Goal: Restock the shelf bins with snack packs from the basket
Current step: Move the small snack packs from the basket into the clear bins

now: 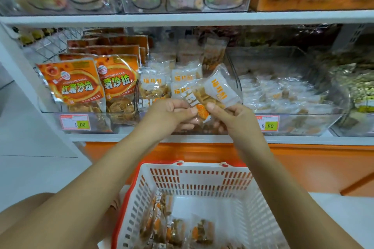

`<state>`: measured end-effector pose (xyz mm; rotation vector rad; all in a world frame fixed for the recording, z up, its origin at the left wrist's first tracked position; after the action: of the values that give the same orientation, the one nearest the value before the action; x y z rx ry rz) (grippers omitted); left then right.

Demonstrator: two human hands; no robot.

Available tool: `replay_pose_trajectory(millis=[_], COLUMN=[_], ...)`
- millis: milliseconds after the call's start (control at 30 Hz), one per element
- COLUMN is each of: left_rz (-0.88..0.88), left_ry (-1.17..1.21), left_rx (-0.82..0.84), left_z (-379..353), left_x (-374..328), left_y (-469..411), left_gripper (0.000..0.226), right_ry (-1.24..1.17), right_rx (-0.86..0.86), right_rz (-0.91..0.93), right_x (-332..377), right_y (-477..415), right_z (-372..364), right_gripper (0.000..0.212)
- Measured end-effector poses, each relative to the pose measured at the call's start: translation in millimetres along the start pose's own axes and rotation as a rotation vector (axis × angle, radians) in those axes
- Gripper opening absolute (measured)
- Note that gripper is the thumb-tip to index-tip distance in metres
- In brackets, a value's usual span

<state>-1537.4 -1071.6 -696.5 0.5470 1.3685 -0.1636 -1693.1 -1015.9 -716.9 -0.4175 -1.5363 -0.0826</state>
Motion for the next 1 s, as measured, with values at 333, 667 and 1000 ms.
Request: replay_pose_trajectory(millis=[333,667,1000], left_rz=[-0.226,-0.197,-0.147], left_ry=[-0.643,-0.623,-0.54], left_rx=[-0.316,-0.266,-0.233], left_z=[4,9,11], left_x=[-25,-26,-26], left_y=[-39,-44,-45], left_gripper=[0.022,0.023,0.02], right_ry=[0.586,1.147,1.33], right_rx=[-0.228,-0.135,-0.104], right_rz=[0.13,0.022,0.056], right_x=[33,27,19], right_y=[-120,-213,-226], right_z=[47,6,1], right_gripper=[0.02,0.037,0.058])
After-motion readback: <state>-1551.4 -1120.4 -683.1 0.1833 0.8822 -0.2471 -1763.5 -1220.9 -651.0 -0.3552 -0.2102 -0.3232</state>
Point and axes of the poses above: each hand's wrist, its own y-axis away from the middle knuckle, its own z-axis out of the back of the hand, x = y × z, the point moved 3 cm from there along -y, towards the middle knuckle, and after that the axes turned 9 degrees about z, right-handed, at the moved point
